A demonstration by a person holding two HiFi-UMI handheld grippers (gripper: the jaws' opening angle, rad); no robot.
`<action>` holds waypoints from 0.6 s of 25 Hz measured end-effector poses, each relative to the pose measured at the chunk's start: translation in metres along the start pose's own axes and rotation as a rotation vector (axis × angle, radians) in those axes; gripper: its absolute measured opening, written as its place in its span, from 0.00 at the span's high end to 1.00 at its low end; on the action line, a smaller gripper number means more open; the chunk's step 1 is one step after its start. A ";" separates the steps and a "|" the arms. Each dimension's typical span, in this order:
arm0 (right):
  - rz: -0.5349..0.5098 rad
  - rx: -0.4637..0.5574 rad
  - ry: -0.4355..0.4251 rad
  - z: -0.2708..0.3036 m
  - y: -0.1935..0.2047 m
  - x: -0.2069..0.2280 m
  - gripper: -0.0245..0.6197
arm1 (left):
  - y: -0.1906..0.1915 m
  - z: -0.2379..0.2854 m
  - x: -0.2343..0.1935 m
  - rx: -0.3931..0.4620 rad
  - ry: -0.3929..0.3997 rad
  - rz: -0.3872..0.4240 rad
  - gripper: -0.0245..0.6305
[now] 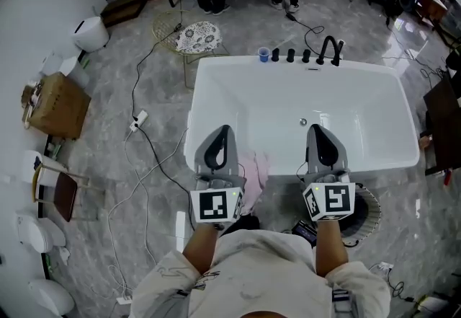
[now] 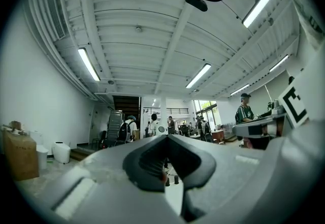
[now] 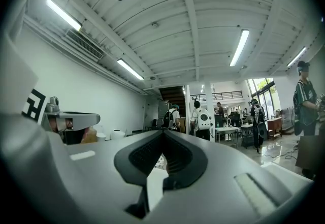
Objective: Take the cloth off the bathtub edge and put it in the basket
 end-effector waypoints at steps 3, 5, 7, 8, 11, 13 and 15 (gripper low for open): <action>-0.010 -0.008 0.007 0.020 0.002 -0.023 0.96 | 0.006 0.005 -0.029 -0.005 0.015 -0.005 0.96; -0.016 -0.010 0.017 0.030 0.005 -0.037 0.96 | 0.010 0.007 -0.046 0.000 0.028 -0.005 0.96; -0.028 -0.010 0.024 0.040 0.007 -0.049 0.96 | 0.014 0.011 -0.061 0.008 0.040 -0.010 0.96; -0.033 -0.010 0.027 0.044 0.008 -0.053 0.96 | 0.017 0.013 -0.067 0.008 0.044 -0.014 0.96; -0.042 -0.010 0.036 0.053 0.010 -0.063 0.96 | 0.023 0.018 -0.080 0.010 0.053 -0.037 0.96; -0.049 -0.013 0.041 0.057 0.010 -0.067 0.96 | 0.025 0.020 -0.085 0.005 0.058 -0.048 0.96; -0.052 -0.017 0.043 0.062 0.011 -0.068 0.96 | 0.027 0.023 -0.088 -0.002 0.060 -0.064 0.96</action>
Point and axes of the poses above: the fingertips, and each gripper's own axes: z forward along the fingers, x to its right, y out of its underside, the point moved 6 cm from there along -z, backward along the fingers, and after that the axes turned 11 degrees about y, right-handed, at the moved point
